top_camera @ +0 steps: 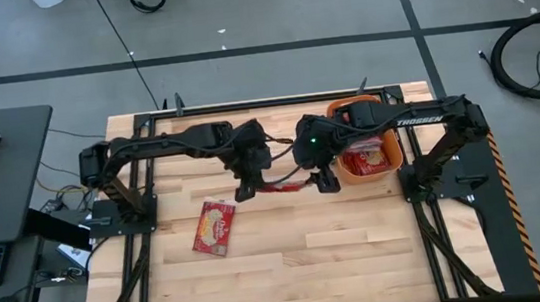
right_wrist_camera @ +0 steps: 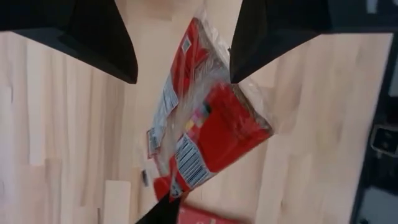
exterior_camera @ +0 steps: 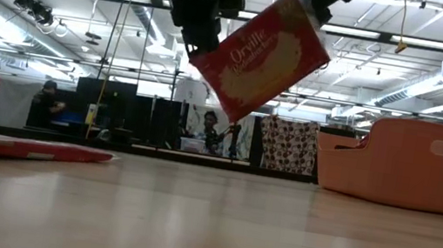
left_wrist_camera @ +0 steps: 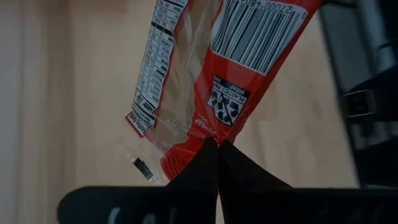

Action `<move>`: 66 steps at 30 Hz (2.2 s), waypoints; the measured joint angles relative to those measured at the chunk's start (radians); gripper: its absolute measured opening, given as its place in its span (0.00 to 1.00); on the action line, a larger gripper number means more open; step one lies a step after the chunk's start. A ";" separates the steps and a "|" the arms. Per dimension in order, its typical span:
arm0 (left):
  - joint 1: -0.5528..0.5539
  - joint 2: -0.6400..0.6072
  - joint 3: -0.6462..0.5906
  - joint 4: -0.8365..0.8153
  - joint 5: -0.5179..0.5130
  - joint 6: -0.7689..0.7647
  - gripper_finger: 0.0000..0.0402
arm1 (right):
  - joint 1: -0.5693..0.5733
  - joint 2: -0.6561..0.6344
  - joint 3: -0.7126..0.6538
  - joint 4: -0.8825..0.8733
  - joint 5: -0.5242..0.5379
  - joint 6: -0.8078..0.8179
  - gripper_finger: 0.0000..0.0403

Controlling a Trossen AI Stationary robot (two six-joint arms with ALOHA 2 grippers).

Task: Sort popcorn bags into baskets
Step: Put the red popcorn bag into the orange bin

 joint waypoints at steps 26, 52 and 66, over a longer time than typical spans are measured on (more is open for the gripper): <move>0.124 -0.002 0.003 0.168 0.363 -0.050 0.00 | 0.002 -0.036 0.000 0.061 0.041 0.046 0.48; 0.130 -0.106 0.003 0.128 -0.045 -0.120 0.33 | -0.190 -0.061 0.174 -0.534 0.188 0.322 0.08; 0.114 -0.234 0.003 0.127 -0.092 -0.081 0.32 | -0.548 -0.071 0.178 -0.541 0.080 0.428 0.09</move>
